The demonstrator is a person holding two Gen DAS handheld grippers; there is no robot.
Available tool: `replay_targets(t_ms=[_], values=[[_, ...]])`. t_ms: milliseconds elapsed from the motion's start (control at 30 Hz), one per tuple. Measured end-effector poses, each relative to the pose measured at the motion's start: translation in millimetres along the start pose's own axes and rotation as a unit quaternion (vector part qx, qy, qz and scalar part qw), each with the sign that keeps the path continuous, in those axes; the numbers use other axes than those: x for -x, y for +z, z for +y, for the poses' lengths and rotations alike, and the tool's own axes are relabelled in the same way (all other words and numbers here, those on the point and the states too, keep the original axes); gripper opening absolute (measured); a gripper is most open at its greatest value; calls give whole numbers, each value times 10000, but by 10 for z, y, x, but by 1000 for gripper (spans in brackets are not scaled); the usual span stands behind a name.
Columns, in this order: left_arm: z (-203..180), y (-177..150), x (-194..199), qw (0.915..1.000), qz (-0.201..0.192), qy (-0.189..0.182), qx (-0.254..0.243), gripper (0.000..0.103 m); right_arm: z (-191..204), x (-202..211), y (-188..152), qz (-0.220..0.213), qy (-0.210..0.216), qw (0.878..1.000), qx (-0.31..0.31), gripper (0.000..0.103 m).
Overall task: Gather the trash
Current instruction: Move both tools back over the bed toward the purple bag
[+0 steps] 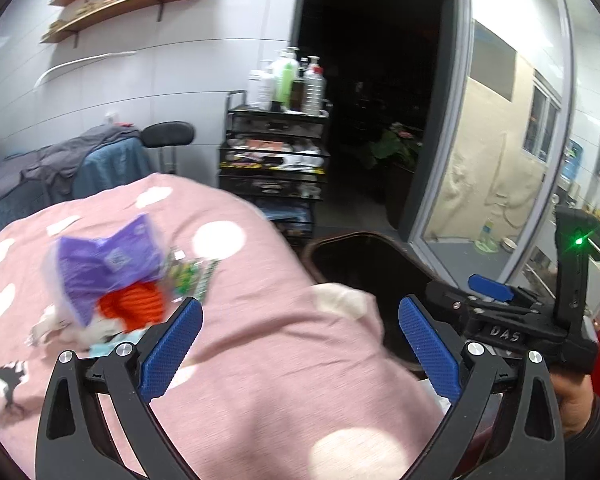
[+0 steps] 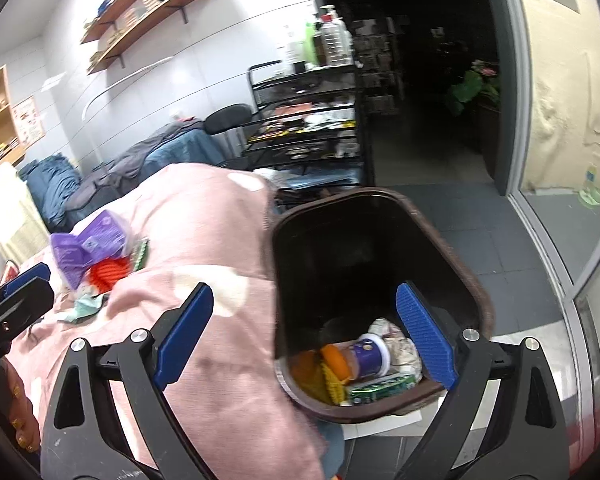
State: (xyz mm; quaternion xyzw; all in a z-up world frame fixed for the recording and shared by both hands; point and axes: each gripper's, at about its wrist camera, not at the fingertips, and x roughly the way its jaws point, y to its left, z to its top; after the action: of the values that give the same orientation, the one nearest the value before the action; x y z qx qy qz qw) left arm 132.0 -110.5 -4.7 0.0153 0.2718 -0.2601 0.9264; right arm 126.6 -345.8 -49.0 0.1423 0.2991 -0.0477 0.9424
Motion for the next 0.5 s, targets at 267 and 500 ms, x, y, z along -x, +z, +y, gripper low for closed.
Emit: replay_targets(t_ms=[267, 500], values=[[484, -221, 288, 9978, 12, 546, 375, 97, 509, -110, -42, 169, 551, 9973, 451, 92], [966, -448, 538, 9914, 70, 1034, 795, 97, 1028, -159, -86, 276, 1034, 9899, 935, 92]])
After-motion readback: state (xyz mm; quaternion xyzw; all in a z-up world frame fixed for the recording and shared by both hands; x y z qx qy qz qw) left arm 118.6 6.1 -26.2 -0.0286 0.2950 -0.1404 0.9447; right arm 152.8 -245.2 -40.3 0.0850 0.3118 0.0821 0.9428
